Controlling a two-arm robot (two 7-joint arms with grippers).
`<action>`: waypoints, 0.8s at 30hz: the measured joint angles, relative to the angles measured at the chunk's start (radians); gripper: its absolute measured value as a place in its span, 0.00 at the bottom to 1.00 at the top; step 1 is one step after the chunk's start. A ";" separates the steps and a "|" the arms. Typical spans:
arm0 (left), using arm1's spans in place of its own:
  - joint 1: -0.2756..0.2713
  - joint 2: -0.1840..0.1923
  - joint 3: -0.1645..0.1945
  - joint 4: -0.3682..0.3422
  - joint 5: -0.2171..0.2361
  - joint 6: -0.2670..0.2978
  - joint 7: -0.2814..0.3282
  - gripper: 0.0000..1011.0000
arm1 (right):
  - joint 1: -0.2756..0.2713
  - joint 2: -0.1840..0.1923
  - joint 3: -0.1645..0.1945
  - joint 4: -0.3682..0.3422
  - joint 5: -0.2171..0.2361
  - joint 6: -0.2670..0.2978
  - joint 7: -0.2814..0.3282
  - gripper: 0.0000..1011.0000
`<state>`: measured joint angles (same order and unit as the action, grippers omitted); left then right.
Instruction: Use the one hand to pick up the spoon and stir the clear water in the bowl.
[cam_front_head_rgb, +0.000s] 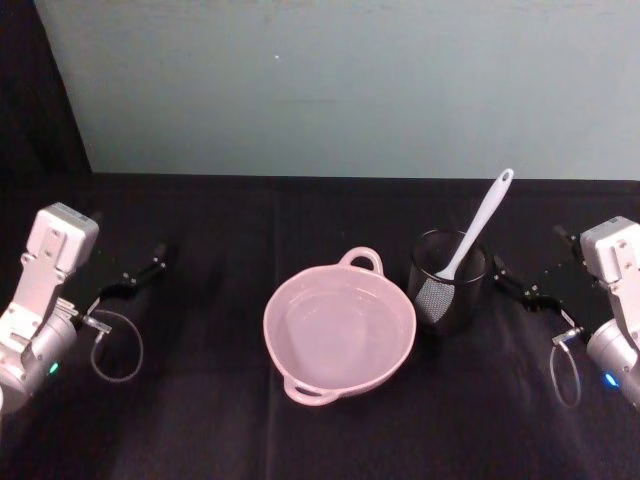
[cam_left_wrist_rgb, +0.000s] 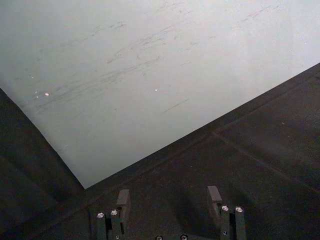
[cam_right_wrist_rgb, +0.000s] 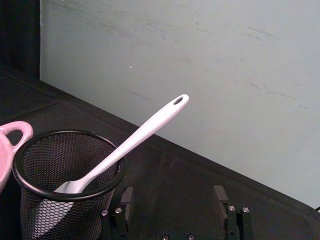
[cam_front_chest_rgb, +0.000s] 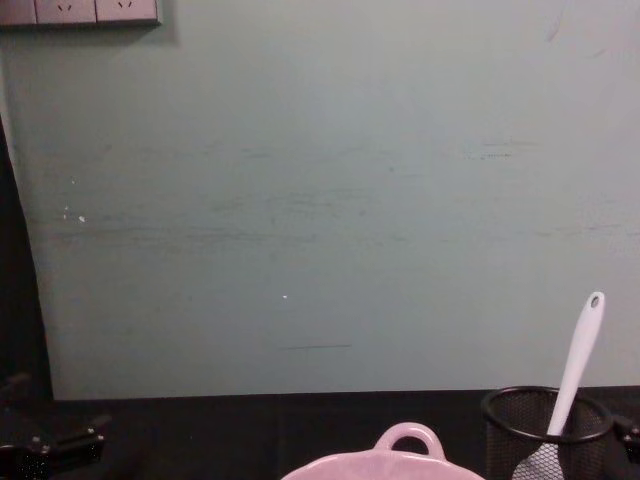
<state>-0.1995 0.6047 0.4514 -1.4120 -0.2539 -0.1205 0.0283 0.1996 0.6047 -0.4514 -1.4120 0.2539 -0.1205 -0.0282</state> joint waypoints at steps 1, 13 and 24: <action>0.000 0.000 0.000 0.000 0.000 0.000 0.000 0.99 | 0.000 0.000 0.000 0.000 0.000 0.000 0.000 0.99; 0.000 0.000 0.000 0.000 0.000 0.000 0.000 0.99 | 0.000 0.000 0.000 0.000 0.000 0.000 0.000 0.99; 0.000 0.000 0.000 0.000 0.000 0.000 0.000 0.99 | 0.000 0.000 0.000 0.000 0.000 0.000 0.000 0.99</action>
<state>-0.1995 0.6047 0.4514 -1.4120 -0.2539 -0.1205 0.0283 0.1996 0.6047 -0.4514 -1.4120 0.2539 -0.1205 -0.0283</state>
